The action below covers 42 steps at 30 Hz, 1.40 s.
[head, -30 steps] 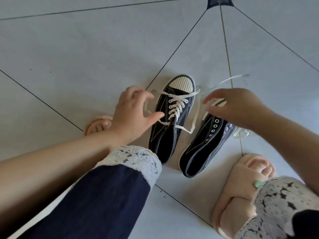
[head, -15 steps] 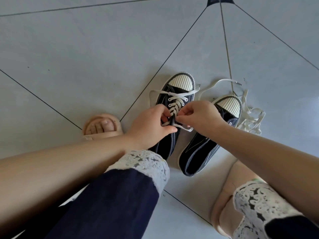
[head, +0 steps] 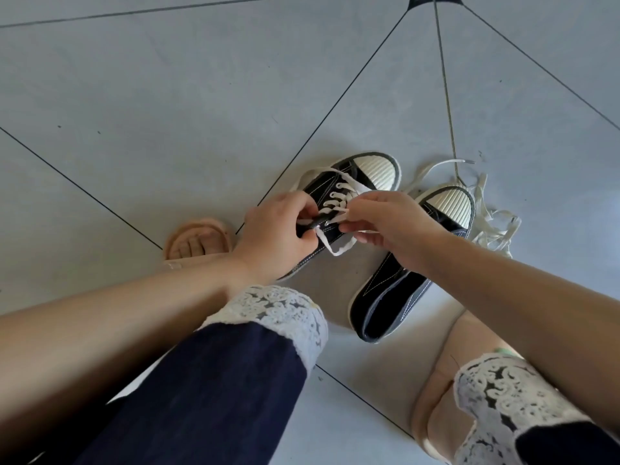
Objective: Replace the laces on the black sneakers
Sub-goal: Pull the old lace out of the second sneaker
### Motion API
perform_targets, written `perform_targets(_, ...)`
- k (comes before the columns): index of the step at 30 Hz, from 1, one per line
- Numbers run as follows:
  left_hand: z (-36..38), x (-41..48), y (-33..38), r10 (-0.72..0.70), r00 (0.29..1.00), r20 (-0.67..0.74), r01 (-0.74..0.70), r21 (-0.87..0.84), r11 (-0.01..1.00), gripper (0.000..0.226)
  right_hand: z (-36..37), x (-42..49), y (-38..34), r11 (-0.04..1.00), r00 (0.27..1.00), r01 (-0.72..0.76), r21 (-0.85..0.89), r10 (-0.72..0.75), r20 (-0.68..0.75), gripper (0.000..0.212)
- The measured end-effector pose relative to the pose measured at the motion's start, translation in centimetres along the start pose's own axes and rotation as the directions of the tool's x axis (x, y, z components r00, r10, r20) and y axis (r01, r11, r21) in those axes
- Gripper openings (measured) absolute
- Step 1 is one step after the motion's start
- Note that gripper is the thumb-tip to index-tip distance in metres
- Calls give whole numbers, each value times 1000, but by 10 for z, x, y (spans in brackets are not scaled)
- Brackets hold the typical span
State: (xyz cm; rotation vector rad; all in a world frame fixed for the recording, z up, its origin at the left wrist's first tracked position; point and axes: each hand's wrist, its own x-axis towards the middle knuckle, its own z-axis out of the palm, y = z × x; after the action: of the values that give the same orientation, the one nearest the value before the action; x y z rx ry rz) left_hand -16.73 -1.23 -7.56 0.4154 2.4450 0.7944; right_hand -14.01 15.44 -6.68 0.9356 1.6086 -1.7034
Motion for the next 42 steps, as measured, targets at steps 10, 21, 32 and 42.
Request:
perform_targets(10,3,8,-7,31,999,-24,-30,62,998,12,-23,5,-3,945,981,-136,297,87,172,14)
perform_targets(21,3,5,3,208,971,-115,-179,221,959,26,-9,-9,1,403,812,353,-844,-580,62,19)
perform_targets(32,3,6,1,200,972,-120,-184,128,974,8,-28,-12,-6,298,688,351,-888,-725,28,4)
perform_targets(42,3,4,-6,61,990,-128,-58,23,998,9,-34,-12,1,266,776,215,-940,-631,-1,22)
